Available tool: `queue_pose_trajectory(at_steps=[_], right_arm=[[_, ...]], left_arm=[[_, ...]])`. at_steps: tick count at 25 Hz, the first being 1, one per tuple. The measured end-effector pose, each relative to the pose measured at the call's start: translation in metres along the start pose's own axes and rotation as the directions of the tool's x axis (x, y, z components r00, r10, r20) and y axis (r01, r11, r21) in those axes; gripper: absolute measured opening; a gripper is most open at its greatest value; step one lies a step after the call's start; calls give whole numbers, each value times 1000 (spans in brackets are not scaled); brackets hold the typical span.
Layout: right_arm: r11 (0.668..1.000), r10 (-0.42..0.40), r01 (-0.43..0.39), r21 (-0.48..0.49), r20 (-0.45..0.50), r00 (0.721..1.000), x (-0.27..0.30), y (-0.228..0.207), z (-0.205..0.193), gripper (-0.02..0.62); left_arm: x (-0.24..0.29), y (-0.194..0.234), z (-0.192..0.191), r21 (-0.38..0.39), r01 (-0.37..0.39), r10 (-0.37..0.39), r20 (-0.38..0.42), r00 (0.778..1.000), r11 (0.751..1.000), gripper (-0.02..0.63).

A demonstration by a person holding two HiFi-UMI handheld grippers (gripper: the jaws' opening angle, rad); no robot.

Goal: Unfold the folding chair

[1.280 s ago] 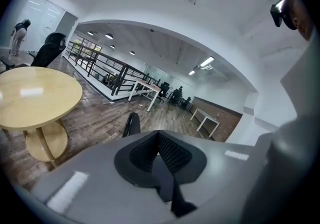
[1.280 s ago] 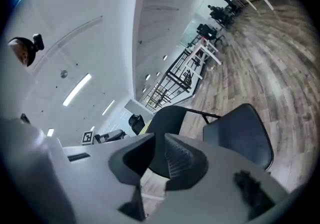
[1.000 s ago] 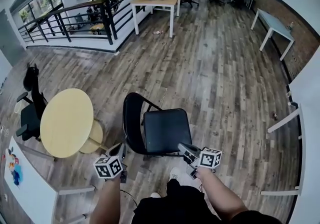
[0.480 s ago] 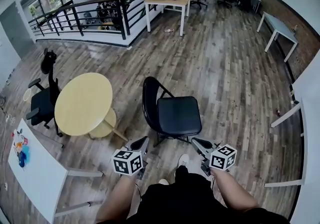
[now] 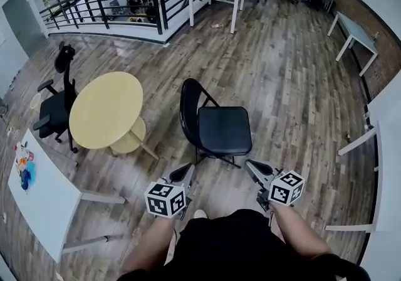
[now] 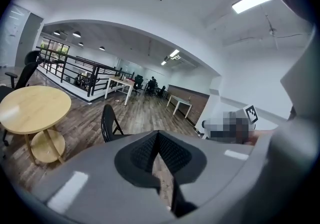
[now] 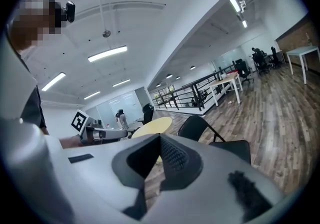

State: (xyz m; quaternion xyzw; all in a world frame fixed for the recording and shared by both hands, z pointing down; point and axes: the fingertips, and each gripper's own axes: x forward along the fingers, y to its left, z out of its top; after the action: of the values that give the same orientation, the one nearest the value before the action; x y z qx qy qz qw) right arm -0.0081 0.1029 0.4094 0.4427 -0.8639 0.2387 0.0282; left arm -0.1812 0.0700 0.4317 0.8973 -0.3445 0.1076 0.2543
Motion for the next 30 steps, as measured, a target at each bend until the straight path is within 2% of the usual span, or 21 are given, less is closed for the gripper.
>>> queue_pose_trajectory(at_steps=[7, 14, 19, 25, 30], right_arm=[[999, 35, -35, -15, -19, 999, -25, -21, 16, 5], [1000, 10, -10, 18, -41, 999, -59, -56, 10, 5], [999, -9, 10, 49, -22, 1000, -68, -73, 2, 5], [998, -4, 5, 60, -25, 1000, -73, -72, -6, 5], [998, 6, -4, 65, -26, 1000, -76, -67, -9, 5]], left_arm=[[20, -26, 8, -44, -36, 39, 46, 998, 998, 6], [47, -69, -5, -44, -33, 33, -5, 999, 998, 7], [53, -75, -12, -34, -47, 45, -46, 998, 998, 6], [50, -75, -20, -56, -58, 54, -71, 996, 997, 6], [46, -80, -22, -37, -55, 52, -73, 996, 998, 6]])
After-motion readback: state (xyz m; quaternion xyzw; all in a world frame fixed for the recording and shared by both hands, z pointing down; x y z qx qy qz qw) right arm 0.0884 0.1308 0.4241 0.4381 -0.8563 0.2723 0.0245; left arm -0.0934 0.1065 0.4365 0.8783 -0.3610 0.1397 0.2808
